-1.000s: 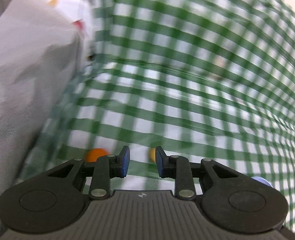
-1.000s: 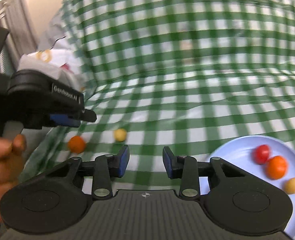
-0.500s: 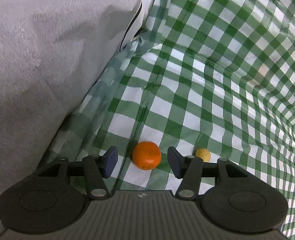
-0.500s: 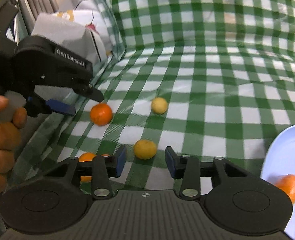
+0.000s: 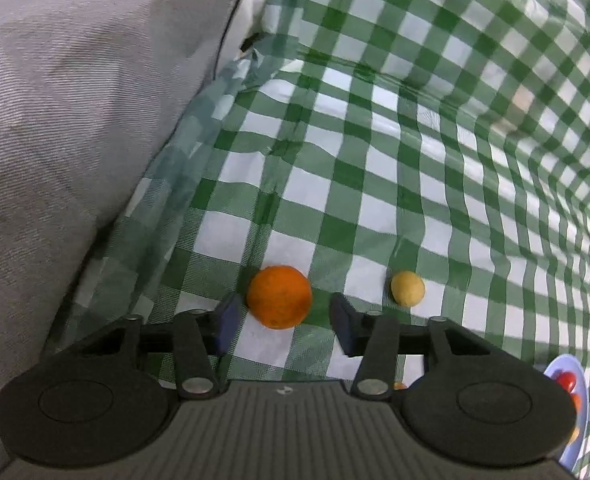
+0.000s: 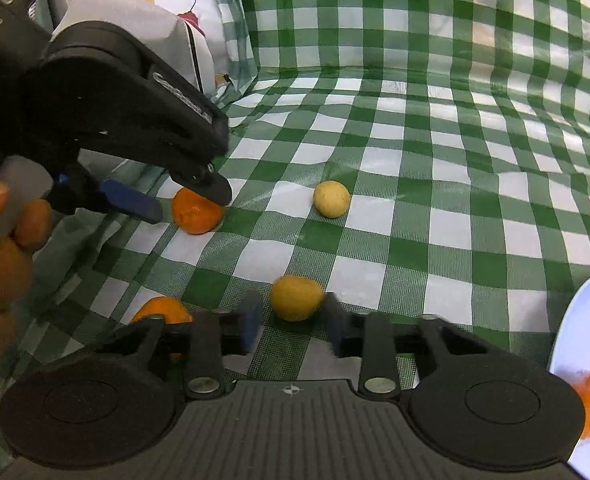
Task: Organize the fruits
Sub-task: 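Grasp a small yellow fruit with the right tool while the left tool grasps a tangerine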
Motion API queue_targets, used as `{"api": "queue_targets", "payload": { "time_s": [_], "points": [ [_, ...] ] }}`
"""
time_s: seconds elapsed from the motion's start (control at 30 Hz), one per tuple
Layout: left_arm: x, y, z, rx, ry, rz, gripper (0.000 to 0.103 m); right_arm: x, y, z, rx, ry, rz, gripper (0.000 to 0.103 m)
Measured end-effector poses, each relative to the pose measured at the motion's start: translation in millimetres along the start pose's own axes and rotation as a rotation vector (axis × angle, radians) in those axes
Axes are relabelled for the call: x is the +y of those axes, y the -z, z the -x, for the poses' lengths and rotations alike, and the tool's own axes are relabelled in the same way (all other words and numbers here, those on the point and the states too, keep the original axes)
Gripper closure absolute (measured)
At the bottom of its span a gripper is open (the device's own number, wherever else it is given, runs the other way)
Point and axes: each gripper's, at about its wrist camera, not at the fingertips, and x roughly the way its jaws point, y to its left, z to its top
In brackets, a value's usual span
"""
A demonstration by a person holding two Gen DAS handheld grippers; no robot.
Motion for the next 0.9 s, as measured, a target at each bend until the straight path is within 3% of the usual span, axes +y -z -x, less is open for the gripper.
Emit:
{"api": "queue_targets", "payload": {
  "time_s": [0.1, 0.27, 0.37, 0.47, 0.57, 0.63, 0.7, 0.87, 0.9],
  "points": [
    [-3.0, 0.8, -0.6, -0.008, -0.014, -0.030, 0.068, -0.7, 0.0, 1.4, -0.002, 0.002, 0.003, 0.073],
    [-4.6, -0.7, 8.0, -0.033, 0.006, -0.039, 0.074, -6.3, -2.9, 12.1, -0.017, 0.016, 0.000, 0.073],
    [-11.1, -1.5, 12.6, -0.039, 0.030, -0.063, 0.089, -13.4, -3.4, 15.1, 0.001, 0.040, -0.012, 0.073],
    [-20.6, 1.2, 11.5, -0.038, 0.038, -0.105, 0.089, -24.1, -2.6, 17.0, 0.025, 0.059, -0.033, 0.073],
    [-23.1, 1.5, 10.9, -0.064, -0.006, -0.116, 0.085, -29.9, -0.3, 14.5, 0.049, 0.073, -0.034, 0.073],
    [-19.3, 0.0, 10.1, -0.072, -0.014, -0.097, 0.061, -31.9, 1.4, 13.2, 0.062, 0.075, -0.032, 0.073],
    [-16.1, -0.6, 6.2, -0.072, -0.042, -0.087, 0.053, -32.5, 3.3, 13.2, 0.068, 0.071, -0.029, 0.073],
    [-13.1, 1.2, -9.9, -0.027, -0.062, -0.081, 0.055, -32.8, 5.0, 15.5, 0.073, 0.065, -0.021, 0.073],
    [-11.5, 1.3, -12.5, -0.018, -0.066, -0.066, 0.067, -33.2, 5.5, 15.6, 0.074, 0.063, -0.021, 0.073]
  ]
}}
